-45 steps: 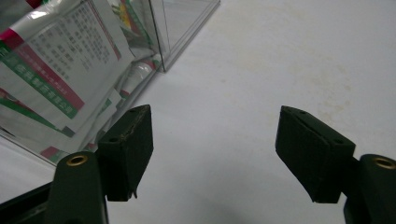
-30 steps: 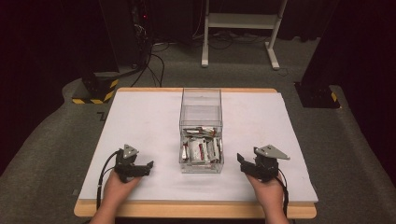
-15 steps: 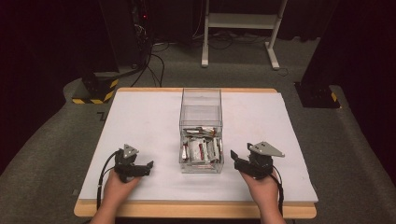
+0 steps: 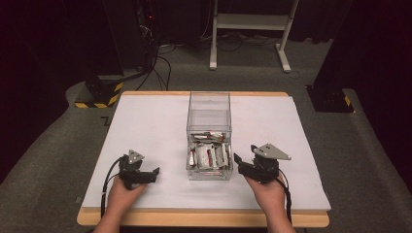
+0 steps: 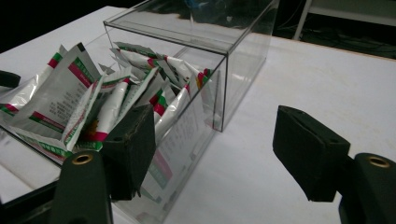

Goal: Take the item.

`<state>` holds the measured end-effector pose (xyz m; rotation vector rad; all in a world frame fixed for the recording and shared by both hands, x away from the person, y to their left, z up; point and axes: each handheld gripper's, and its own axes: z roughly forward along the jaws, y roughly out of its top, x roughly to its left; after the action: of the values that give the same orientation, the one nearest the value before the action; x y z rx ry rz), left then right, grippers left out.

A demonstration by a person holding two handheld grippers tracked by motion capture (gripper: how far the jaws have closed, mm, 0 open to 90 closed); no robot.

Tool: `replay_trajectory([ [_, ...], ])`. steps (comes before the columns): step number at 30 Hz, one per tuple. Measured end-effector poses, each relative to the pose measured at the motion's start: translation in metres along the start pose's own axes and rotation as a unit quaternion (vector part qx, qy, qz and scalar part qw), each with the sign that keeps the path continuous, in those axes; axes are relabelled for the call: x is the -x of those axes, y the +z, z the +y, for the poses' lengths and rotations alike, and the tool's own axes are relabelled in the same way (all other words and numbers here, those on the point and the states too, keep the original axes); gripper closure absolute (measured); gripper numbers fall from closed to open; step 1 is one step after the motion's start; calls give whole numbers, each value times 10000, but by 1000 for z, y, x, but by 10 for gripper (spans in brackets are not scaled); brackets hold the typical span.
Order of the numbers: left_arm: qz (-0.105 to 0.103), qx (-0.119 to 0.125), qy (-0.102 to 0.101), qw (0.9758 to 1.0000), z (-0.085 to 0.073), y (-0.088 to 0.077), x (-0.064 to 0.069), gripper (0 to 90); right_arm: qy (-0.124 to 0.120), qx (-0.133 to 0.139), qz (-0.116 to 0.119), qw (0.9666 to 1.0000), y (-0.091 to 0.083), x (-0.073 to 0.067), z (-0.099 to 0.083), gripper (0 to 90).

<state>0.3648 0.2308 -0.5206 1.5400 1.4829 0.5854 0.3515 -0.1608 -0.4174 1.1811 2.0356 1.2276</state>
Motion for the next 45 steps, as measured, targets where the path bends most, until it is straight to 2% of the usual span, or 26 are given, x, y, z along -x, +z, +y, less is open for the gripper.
replay_trajectory([
  [7,-1,-9,3,10000,0,0,0,51,-72,30,113,9999,3,-9,8,305],
  [14,-5,7,-12,10000,0,0,0,51,-159,105,298,9994,6,-24,17,305],
  [23,-4,4,-8,10000,0,0,0,52,-275,127,539,9981,6,-40,20,309],
  [28,-7,32,-30,10000,0,0,0,52,-312,109,640,9974,9,-45,19,313],
  [30,-17,-44,62,10000,0,-1,-1,55,-303,89,696,9971,11,-47,18,313],
  [37,-20,-19,37,10000,0,-1,0,58,-265,36,819,9963,17,-51,16,307],
  [45,-23,-78,96,9999,0,-2,-1,58,-288,-2,954,9950,22,-57,15,323],
])
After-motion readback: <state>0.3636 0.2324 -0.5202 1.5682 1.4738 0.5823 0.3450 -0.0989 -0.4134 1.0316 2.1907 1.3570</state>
